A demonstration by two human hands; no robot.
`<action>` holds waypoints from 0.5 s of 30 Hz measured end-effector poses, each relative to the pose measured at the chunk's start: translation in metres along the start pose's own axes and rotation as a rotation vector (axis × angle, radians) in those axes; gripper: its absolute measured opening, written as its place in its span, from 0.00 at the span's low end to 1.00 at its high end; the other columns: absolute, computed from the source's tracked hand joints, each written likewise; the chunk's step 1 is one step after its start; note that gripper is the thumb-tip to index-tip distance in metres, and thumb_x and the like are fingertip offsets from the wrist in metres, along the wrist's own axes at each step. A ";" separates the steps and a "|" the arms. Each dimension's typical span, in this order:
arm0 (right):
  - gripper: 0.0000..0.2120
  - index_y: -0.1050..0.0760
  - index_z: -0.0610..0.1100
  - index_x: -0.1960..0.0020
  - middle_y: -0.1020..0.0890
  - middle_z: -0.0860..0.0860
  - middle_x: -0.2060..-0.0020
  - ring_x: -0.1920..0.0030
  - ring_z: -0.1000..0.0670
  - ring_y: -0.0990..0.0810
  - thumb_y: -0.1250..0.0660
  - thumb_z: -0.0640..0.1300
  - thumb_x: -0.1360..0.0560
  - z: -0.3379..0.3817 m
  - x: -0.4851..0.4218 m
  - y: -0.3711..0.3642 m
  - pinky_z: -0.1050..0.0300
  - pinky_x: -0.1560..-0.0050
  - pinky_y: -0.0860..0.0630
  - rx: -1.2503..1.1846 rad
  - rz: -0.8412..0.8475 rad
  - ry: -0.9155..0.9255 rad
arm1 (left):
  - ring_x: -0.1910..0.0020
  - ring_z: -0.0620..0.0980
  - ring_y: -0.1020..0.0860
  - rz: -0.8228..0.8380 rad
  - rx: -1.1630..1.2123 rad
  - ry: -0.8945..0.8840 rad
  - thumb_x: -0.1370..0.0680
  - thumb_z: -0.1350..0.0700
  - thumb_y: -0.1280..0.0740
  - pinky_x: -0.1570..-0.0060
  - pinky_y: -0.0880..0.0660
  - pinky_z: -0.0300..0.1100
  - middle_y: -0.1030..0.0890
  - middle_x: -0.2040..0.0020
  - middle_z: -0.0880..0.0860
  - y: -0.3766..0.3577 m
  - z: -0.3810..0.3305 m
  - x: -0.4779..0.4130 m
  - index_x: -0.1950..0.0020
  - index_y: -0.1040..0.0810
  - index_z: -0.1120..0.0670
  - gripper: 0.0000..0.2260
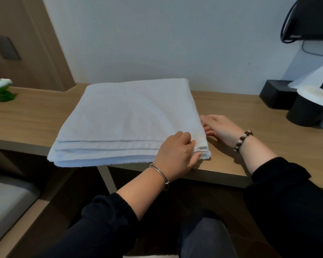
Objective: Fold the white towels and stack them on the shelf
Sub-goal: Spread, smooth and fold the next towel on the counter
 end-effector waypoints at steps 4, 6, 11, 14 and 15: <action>0.21 0.31 0.46 0.69 0.29 0.51 0.73 0.71 0.51 0.32 0.37 0.57 0.23 0.004 -0.009 -0.011 0.57 0.67 0.37 0.195 -0.069 -0.076 | 0.55 0.50 0.29 0.207 0.100 0.089 0.20 0.45 0.44 0.57 0.32 0.43 0.24 0.53 0.55 0.000 0.010 -0.003 0.50 0.20 0.59 0.20; 0.20 0.34 0.46 0.71 0.31 0.51 0.74 0.73 0.52 0.35 0.36 0.53 0.23 0.002 -0.014 -0.011 0.57 0.69 0.39 0.216 -0.084 -0.114 | 0.53 0.52 0.27 0.146 0.252 0.249 0.19 0.46 0.47 0.54 0.33 0.46 0.21 0.54 0.55 0.013 0.031 -0.016 0.52 0.17 0.59 0.22; 0.12 0.34 0.46 0.67 0.30 0.50 0.72 0.69 0.50 0.33 0.36 0.47 0.27 0.010 -0.026 -0.011 0.58 0.65 0.38 0.276 0.011 -0.287 | 0.31 0.57 0.35 0.258 -0.018 0.522 0.18 0.48 0.46 0.35 0.36 0.49 0.29 0.30 0.53 0.009 0.114 -0.033 0.30 0.30 0.50 0.19; 0.06 0.26 0.41 0.60 0.21 0.40 0.57 0.56 0.41 0.21 0.33 0.42 0.28 0.015 -0.040 -0.010 0.52 0.52 0.26 0.052 0.081 -0.309 | 0.23 0.53 0.55 0.628 -0.138 0.509 0.19 0.39 0.57 0.27 0.55 0.59 0.53 0.21 0.47 -0.026 0.126 -0.018 0.23 0.53 0.43 0.25; 0.09 0.24 0.38 0.55 0.19 0.37 0.49 0.47 0.38 0.19 0.31 0.44 0.27 0.018 -0.045 -0.008 0.46 0.42 0.25 -0.031 0.055 -0.306 | 0.23 0.53 0.58 0.658 -0.148 0.494 0.20 0.38 0.60 0.28 0.57 0.61 0.56 0.22 0.46 -0.033 0.128 -0.016 0.23 0.57 0.41 0.26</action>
Point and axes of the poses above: each hand's wrist, its own x-axis away from the middle knuckle, its own y-axis out of the back of the hand, z = x × y, the point moved 5 cm from there along -x, towards the middle knuckle
